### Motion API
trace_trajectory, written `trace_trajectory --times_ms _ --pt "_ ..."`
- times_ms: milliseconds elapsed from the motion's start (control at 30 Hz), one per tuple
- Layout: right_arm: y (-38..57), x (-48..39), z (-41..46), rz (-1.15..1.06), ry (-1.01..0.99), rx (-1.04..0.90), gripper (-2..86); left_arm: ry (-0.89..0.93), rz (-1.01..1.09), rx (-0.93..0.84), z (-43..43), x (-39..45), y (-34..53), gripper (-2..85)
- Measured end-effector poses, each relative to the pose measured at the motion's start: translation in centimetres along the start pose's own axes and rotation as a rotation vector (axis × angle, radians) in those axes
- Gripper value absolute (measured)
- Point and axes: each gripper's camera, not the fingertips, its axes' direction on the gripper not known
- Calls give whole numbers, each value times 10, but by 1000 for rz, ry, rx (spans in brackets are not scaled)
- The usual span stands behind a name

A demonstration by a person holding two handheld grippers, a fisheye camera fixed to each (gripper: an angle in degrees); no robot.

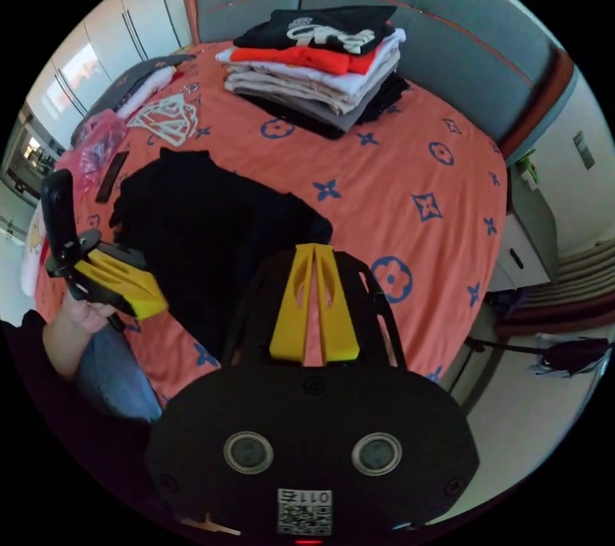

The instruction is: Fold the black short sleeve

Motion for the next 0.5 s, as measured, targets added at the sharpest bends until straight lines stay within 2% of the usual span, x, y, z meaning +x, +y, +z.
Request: trace_trajectory --times_ms 133,200,267,367,467,500 --pt "-5 -23 -1 11 -74 -13 13 -71 49 -135 36 -2 -2 2" --pt "-14 -41 5 -4 -24 -38 11 -259 -38 -283 44 -24 4 2" --pt "-20 -46 13 0 41 -86 10 -360 -139 -405 45 -50 13 2" --pt "-23 -41 8 22 31 -83 9 -213 -296 -376 35 -86 25 2" --pt "-26 -44 -19 48 -11 -93 8 -203 -271 -388 34 -96 27 2" --pt "-24 -49 -41 41 -18 -44 8 -186 -224 -369 31 -94 25 2"
